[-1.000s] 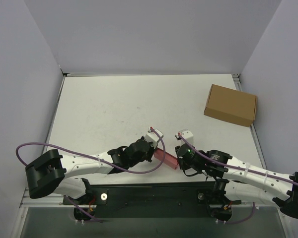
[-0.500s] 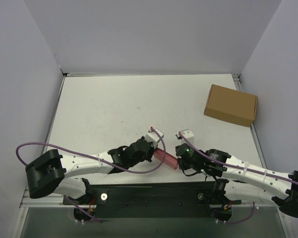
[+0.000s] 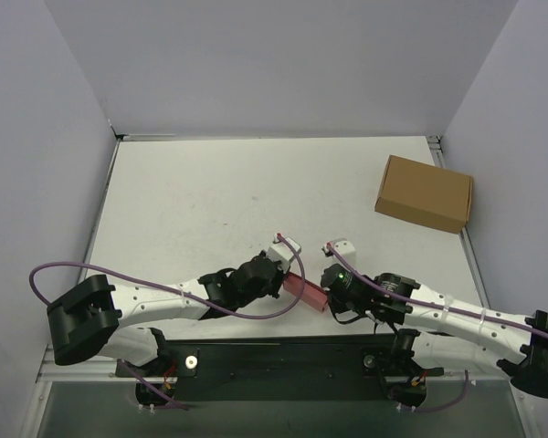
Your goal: Fold the paper box
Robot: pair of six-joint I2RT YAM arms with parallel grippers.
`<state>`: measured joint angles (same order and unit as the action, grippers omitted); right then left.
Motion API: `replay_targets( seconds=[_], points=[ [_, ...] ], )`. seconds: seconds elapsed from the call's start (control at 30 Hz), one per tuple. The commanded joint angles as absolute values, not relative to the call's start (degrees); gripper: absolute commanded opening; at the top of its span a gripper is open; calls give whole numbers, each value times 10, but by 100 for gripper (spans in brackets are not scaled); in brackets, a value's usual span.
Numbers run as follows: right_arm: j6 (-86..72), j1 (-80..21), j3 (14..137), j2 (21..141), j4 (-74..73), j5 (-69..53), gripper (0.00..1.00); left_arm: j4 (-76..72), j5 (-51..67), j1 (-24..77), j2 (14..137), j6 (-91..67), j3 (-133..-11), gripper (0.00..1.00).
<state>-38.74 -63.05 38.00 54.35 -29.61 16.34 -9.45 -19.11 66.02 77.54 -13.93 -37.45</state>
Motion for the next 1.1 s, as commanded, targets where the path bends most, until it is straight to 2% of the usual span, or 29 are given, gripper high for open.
replay_targets(
  seconds=[0.0,0.27,0.73,1.07],
  points=[
    [-424,-633,407,554,-333,195,2,36,-178,667,801,-153,-353,0],
    [-524,-633,433,584,-342,245,0,33,-199,679,796,-192,-349,0],
    [-588,-633,478,649,-346,303,0,9,-201,703,775,-243,-319,0],
    [-651,-638,447,650,-326,337,0,-12,-203,703,766,-242,-316,0]
  ],
)
